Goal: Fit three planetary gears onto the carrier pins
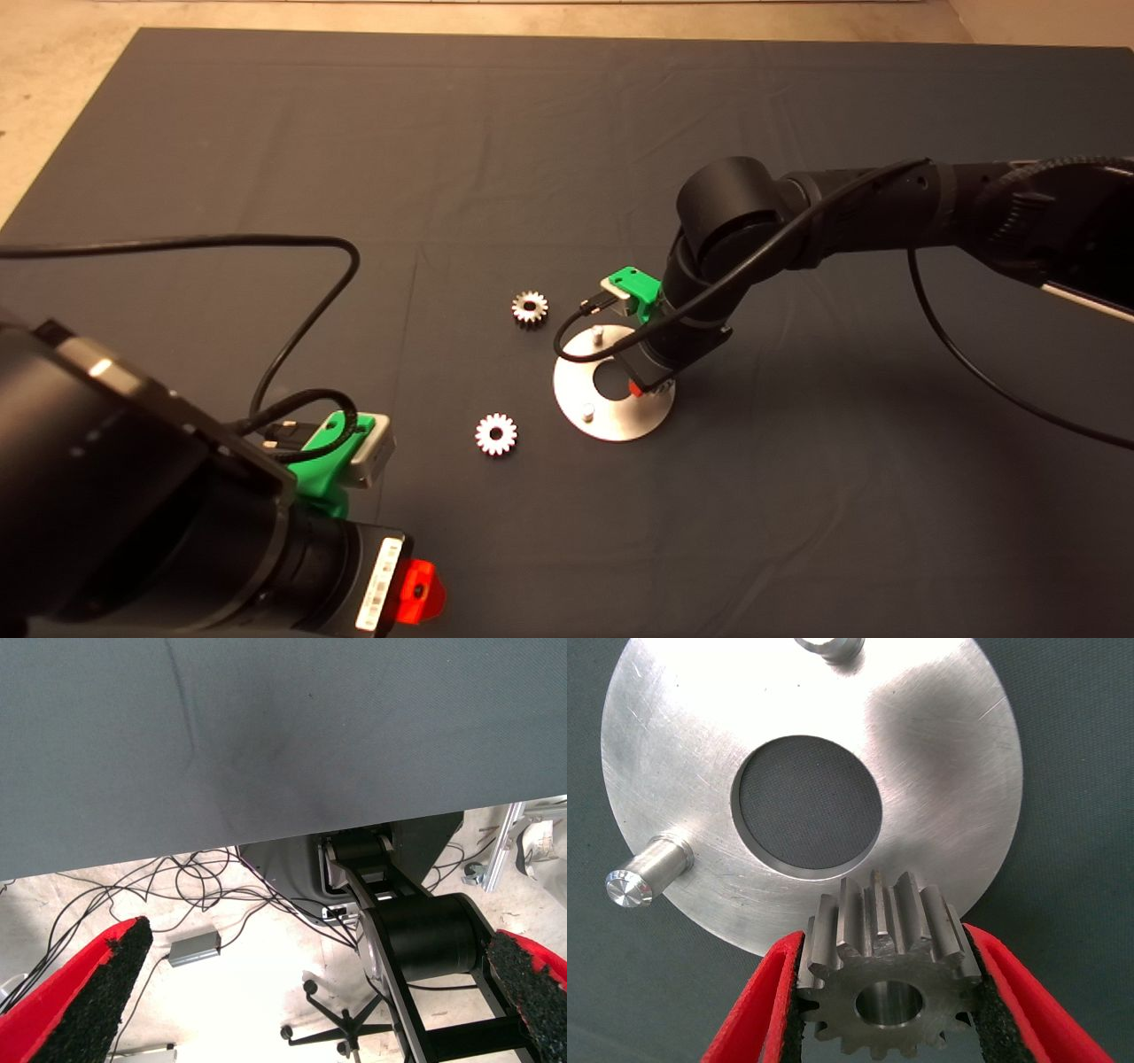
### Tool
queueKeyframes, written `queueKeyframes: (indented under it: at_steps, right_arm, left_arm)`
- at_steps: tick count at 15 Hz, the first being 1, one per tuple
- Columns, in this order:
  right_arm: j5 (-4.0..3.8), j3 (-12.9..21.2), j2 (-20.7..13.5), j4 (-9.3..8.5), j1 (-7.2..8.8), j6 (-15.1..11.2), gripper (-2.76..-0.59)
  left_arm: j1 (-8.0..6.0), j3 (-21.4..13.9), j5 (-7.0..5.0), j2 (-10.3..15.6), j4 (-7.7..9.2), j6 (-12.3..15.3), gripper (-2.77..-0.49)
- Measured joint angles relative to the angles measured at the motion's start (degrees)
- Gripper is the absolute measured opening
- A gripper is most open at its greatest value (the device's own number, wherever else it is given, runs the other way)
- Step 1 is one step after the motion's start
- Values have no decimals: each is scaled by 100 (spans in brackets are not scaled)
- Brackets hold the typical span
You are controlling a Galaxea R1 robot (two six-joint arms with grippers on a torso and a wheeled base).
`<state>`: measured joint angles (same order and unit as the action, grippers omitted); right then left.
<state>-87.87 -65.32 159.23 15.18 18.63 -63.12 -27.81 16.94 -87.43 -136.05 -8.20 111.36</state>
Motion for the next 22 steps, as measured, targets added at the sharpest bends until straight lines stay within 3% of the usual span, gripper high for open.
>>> queueKeyframes:
  at_steps: [9,17,22]
  right_arm:
    - [0,-1,-35,0,102,6,-226]
    - [2,4,-101,-13,100,9,-226]
    - [0,30,-182,-22,2,6,-226]
  left_arm:
    - [35,0,-2,0,2,0,-50]
    - [33,0,-2,0,0,-1,-50]
    - [35,0,-2,0,0,-43,-50]
